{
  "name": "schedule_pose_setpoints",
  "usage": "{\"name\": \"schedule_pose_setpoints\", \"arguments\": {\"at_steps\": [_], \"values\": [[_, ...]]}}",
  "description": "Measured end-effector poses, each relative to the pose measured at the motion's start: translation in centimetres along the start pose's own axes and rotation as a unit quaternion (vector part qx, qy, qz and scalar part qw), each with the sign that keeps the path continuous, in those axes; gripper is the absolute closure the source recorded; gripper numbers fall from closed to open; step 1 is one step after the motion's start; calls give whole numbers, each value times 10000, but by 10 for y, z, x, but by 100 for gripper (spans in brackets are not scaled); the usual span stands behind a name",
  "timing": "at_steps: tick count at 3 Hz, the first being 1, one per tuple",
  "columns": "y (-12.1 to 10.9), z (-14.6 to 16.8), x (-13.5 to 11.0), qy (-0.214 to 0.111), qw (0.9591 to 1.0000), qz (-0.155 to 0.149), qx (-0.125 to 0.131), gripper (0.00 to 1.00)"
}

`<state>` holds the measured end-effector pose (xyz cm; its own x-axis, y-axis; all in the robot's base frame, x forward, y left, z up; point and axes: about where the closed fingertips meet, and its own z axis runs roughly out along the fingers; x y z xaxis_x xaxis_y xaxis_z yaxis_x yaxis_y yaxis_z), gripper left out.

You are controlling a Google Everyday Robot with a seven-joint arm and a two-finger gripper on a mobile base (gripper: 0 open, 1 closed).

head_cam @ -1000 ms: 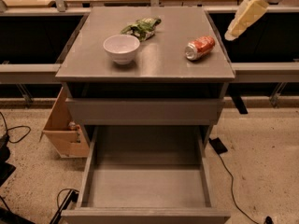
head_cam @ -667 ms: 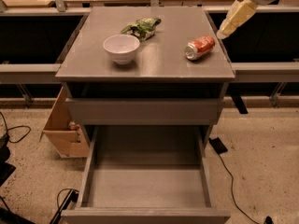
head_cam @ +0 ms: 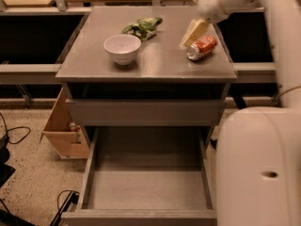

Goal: Place green jalapeno chip bag into middle drawer

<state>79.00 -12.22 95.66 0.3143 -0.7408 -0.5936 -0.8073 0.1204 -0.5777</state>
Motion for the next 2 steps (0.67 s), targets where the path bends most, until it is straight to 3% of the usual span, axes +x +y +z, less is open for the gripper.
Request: {"name": "schedule_pose_setpoints", "arguments": {"at_steps": [1,2], "values": [[-4,46,-7,-399,9991,-111,-80,0],[-15,59,-19,-665,9974,-233,116,0]]}}
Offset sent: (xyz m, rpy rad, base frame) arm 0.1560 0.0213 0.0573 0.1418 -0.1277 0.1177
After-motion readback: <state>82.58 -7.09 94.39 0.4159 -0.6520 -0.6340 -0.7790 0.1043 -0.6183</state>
